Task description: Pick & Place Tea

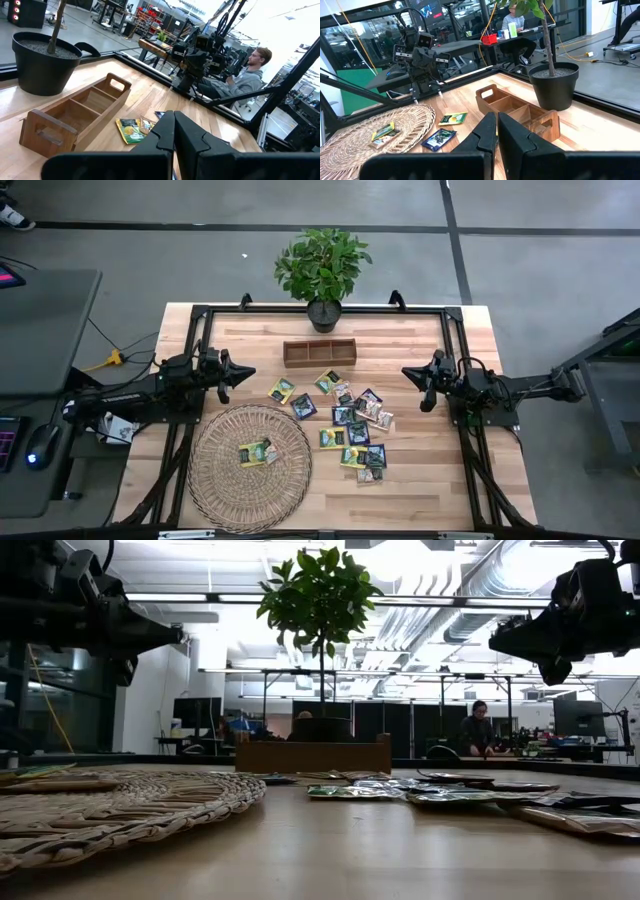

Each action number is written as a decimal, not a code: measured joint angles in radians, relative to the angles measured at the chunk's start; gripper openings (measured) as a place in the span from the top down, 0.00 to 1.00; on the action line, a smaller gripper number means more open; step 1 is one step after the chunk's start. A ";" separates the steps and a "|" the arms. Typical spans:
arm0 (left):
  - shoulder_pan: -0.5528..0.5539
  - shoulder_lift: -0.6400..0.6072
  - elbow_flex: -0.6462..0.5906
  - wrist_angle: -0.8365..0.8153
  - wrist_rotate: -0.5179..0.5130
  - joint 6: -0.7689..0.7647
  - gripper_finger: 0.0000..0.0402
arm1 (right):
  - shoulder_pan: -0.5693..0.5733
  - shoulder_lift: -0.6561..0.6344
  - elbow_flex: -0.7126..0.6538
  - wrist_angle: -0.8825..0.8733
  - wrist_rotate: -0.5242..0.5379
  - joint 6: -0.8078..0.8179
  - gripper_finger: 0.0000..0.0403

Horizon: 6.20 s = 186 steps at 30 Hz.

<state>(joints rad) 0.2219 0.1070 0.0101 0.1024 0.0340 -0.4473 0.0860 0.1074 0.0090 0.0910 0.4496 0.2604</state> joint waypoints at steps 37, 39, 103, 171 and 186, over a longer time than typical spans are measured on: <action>0.000 0.000 0.010 0.003 0.172 -0.075 1.00 | 0.000 0.000 0.000 0.000 0.000 0.000 0.97; 0.000 0.000 0.027 -0.039 0.223 -0.045 1.00 | 0.000 0.000 0.000 0.000 0.000 0.000 0.96; 0.000 0.002 0.540 -0.863 0.236 -0.030 1.00 | 0.000 0.539 0.528 -0.040 -0.071 -0.043 0.99; -0.947 0.670 0.463 -0.713 -0.167 -0.860 1.00 | 0.013 1.690 1.121 0.115 -0.625 0.371 1.00; -1.146 1.142 0.510 -0.493 -0.371 -0.949 1.00 | 0.124 1.773 1.123 0.303 -0.344 0.503 1.00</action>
<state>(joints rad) -0.9241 1.2489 0.5202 -0.3906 -0.3371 -1.3964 0.2104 1.8799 1.1316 0.3937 0.1051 0.7636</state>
